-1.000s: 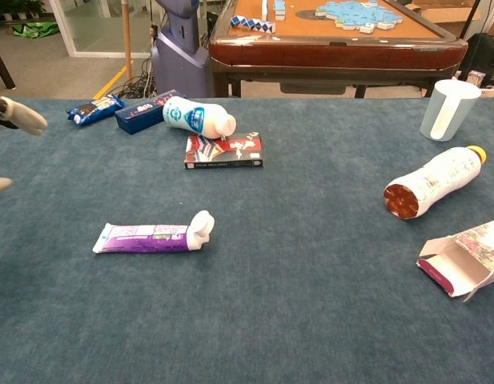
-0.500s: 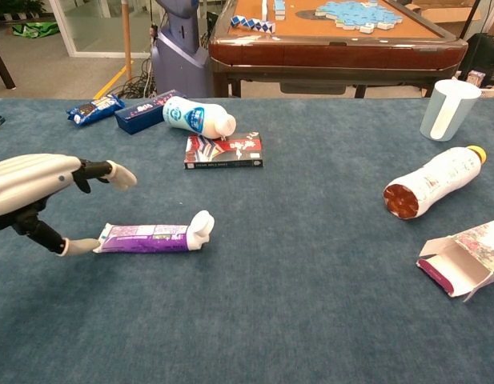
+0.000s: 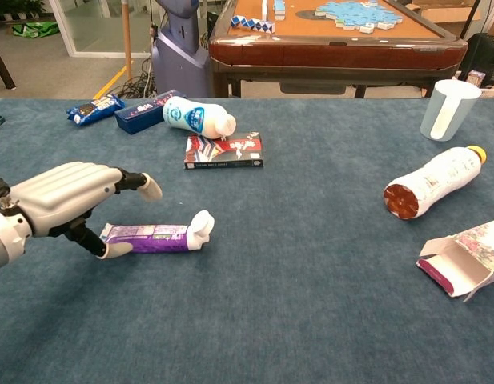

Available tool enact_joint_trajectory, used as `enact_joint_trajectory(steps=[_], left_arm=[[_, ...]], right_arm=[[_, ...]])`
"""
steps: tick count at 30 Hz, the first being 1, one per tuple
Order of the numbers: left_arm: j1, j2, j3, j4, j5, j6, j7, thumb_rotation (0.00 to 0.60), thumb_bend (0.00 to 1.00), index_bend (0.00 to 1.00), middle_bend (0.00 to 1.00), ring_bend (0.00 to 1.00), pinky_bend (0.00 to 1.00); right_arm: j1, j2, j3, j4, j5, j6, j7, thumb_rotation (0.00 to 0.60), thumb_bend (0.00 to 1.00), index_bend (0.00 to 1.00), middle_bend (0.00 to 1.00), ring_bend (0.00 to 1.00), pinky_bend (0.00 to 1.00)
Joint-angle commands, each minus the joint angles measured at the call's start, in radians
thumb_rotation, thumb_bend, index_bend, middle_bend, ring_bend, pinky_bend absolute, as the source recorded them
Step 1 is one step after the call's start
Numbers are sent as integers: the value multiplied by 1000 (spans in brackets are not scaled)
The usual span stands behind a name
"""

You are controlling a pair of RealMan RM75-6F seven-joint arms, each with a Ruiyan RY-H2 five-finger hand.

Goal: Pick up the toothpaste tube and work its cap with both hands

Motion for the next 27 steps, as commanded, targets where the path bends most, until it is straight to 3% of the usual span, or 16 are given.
enact_joint_trajectory(steps=[1, 17, 27], left_arm=[[-12, -14, -1, 17, -16, -16, 10, 600, 213, 248, 266, 200, 215], [-68, -55, -30, 130, -50, -50, -5, 600, 210, 260, 278, 200, 215], [-83, -25, -13, 113, -54, -70, 3, 600, 212, 286, 281, 199, 215]], right_arm=[[-2, 1, -2, 2, 2, 0, 5, 363, 113, 21, 5, 0, 0], [-17, -1, -10, 13, 0, 7, 21, 363, 113, 21, 5, 0, 0], [-19, -8, -12, 27, -2, 4, 37, 363, 113, 21, 5, 0, 0]])
